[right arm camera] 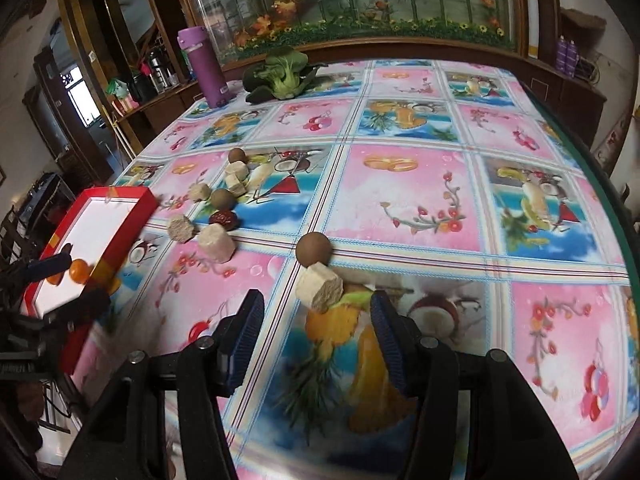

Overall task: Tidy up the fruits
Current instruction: 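Move both open tools back over the pastries on the tablecloth, then grasp a round beige pastry with the left tool while the right grasps a beige cube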

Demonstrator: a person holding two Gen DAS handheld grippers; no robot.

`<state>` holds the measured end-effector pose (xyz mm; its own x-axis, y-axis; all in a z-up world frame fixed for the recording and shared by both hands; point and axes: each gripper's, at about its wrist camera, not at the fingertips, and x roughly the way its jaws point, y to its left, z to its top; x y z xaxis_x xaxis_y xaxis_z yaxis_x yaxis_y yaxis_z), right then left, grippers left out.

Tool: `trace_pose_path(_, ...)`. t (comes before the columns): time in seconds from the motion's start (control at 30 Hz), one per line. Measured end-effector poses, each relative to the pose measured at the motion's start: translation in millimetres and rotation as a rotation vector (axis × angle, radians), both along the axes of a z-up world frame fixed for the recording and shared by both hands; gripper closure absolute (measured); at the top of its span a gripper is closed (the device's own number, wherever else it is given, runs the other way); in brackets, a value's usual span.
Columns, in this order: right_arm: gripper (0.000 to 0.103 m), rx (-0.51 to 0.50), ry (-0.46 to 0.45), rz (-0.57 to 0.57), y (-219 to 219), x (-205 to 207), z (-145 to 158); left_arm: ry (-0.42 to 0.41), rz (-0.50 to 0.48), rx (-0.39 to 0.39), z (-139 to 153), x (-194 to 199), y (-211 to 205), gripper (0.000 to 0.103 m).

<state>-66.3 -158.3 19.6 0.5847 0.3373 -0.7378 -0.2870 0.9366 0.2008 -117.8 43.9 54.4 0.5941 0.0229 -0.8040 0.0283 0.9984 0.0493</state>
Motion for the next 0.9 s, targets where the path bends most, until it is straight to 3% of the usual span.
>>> trace_pose_path(0.1, 0.074, -0.006, 0.026, 0.014, 5.8, 10.0, -8.6, 0.014, -0.017, -0.03, -3.6, 8.1, -4.2, 0.0)
trace_pose_path(0.23, 0.083, -0.01, 0.036, 0.011, 6.2, 15.5, -15.3, 0.015, -0.028, -0.051, -6.0, 20.1, -10.1, 0.0)
trace_pose_path(0.3, 0.083, -0.002, 0.031, 0.015, 4.4, 14.6, -15.3, 0.021, -0.034, -0.035, -9.4, 28.4, -17.4, 0.001)
trace_pose_path(0.57, 0.083, 0.05, 0.039, 0.03, -2.2, 16.8, -16.0, 0.094, -0.064, -0.055, -35.4, 69.6, -41.1, 0.035)
trace_pose_path(0.9, 0.083, 0.102, 0.044, 0.053, -4.1, 19.7, -17.1, 0.103, -0.064, -0.101, -39.8, 86.6, -49.0, 0.045)
